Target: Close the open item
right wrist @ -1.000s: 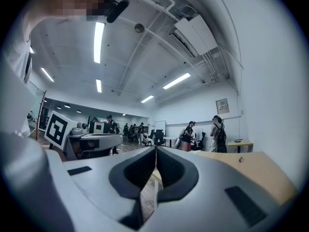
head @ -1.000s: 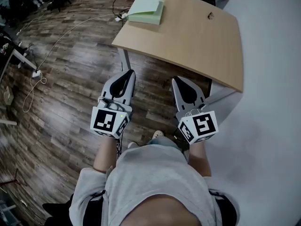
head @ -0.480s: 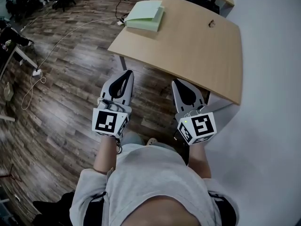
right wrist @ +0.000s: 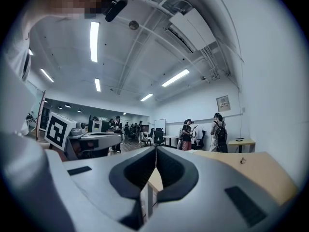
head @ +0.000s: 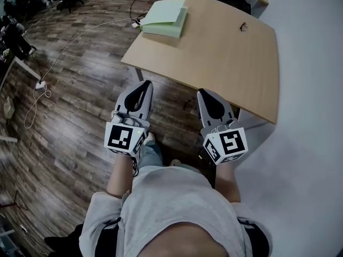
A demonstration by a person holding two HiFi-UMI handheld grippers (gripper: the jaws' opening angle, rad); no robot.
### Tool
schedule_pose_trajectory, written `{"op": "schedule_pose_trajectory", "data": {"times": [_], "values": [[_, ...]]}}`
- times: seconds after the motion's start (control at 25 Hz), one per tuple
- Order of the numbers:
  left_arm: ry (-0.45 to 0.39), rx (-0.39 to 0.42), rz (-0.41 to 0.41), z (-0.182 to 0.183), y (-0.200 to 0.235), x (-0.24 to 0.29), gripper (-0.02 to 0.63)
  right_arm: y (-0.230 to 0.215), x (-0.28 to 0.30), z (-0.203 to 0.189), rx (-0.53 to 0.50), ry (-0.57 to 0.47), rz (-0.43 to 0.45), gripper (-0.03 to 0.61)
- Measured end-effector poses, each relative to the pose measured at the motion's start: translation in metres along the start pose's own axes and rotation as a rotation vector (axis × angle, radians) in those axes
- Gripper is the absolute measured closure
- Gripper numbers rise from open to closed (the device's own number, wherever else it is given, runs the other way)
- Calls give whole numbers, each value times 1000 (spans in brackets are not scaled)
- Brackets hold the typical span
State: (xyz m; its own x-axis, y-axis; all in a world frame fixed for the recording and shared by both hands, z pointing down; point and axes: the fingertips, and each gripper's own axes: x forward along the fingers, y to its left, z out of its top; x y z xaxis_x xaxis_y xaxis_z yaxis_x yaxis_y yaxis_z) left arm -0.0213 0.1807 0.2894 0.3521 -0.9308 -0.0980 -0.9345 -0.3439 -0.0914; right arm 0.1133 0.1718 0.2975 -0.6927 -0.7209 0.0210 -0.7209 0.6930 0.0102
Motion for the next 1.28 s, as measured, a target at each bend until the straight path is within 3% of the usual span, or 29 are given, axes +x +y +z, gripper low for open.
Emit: {"op": "schedule_pose_trajectory", "data": {"times": [0.76,1.28], "values": [[-4,12,-125,-14,130,90,597,-10,157,8,6,-5,-91,568],[-32,1,-216,-26,182,117,597,0,210,6,-5,-13,-179,568]]}}
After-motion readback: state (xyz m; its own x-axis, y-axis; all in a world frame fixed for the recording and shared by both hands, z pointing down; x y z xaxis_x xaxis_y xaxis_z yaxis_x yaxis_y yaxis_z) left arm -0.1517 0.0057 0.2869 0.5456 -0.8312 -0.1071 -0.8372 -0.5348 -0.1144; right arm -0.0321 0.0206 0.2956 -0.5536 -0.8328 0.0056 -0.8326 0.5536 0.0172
